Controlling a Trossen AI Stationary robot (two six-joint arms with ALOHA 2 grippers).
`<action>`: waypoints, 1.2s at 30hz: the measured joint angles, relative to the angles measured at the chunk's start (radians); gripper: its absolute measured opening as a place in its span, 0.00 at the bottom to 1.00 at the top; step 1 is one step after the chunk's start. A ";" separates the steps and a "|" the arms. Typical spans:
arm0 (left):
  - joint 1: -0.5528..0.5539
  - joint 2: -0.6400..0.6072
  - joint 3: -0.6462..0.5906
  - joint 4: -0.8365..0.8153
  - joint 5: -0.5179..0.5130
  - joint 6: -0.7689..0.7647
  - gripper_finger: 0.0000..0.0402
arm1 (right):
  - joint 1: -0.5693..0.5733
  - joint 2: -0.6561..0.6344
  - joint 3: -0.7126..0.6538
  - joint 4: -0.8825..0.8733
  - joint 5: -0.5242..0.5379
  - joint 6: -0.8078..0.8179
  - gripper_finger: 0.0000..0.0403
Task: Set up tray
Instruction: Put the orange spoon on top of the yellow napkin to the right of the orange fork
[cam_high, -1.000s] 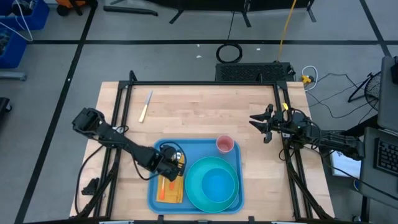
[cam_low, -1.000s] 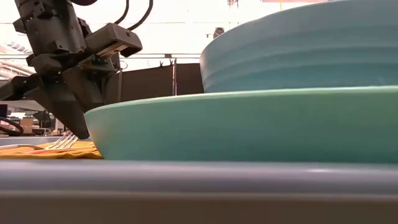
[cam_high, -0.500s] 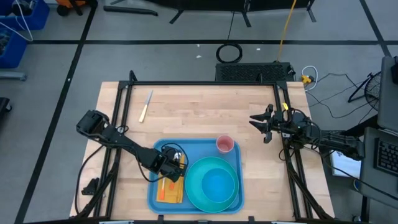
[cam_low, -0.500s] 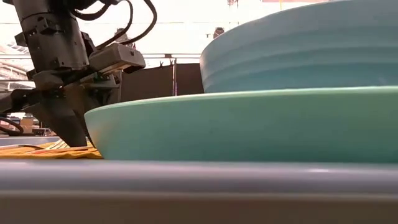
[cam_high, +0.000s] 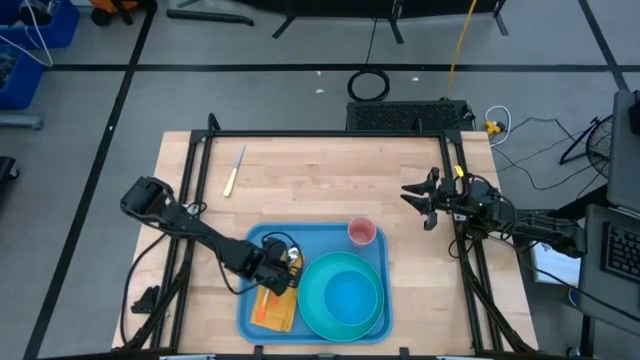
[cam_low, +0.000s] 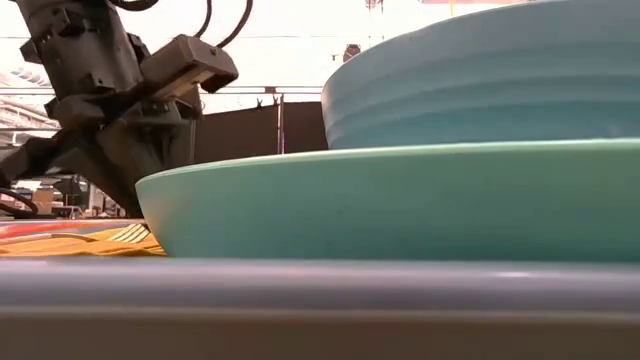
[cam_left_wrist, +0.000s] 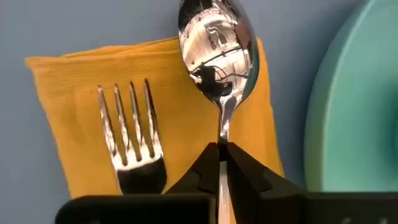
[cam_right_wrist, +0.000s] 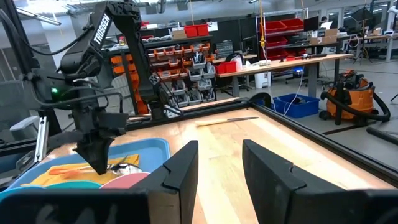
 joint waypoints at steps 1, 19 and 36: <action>-0.002 -0.009 0.000 -0.011 -0.010 -0.001 0.04 | 0.000 0.000 0.000 0.000 0.000 0.000 0.28; -0.046 -0.281 -0.076 0.178 -0.306 0.377 0.02 | 0.000 0.000 0.000 0.000 0.000 0.000 0.28; 0.114 -0.428 -0.702 1.557 0.123 0.965 0.02 | 0.000 0.000 0.000 0.002 0.000 0.000 0.28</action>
